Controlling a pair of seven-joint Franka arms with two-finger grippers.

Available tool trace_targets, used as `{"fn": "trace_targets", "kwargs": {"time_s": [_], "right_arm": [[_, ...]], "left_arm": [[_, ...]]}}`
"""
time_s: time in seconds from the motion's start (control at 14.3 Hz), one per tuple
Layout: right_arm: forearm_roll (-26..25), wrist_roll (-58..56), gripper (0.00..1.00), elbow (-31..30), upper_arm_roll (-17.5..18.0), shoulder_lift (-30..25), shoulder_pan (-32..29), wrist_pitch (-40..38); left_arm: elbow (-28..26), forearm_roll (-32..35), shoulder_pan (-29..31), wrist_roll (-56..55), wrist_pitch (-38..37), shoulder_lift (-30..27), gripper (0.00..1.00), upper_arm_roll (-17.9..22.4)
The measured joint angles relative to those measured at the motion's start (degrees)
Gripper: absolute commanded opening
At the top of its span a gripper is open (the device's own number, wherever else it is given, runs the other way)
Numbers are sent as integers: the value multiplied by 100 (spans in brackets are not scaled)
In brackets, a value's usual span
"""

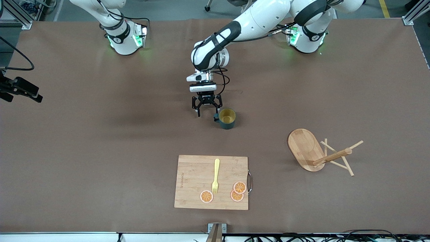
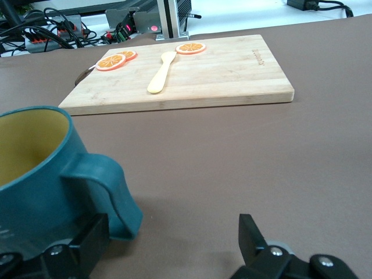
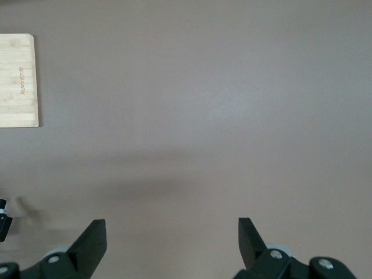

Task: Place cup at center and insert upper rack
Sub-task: 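Lower the left gripper beside the mug handle, then close the left gripper on the mug handle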

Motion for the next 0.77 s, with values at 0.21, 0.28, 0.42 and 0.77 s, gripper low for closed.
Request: {"fn": "trace_targets", "kwargs": {"time_s": [0.21,0.28,0.42,0.77], "right_arm": [[0,0,100,8,0,0,0,0],[0,0,100,21,0,0,0,0],[0,-1,100,44,0,0,0,0],[0,-1,100,48,0,0,0,0]], "left_arm": [[110,0,0,0,15,87,98,27],[122,0,0,1,15,98,98,36],[164,0,0,1,23,110,98,63],[346,0,0,59,75,216,89,106]]}}
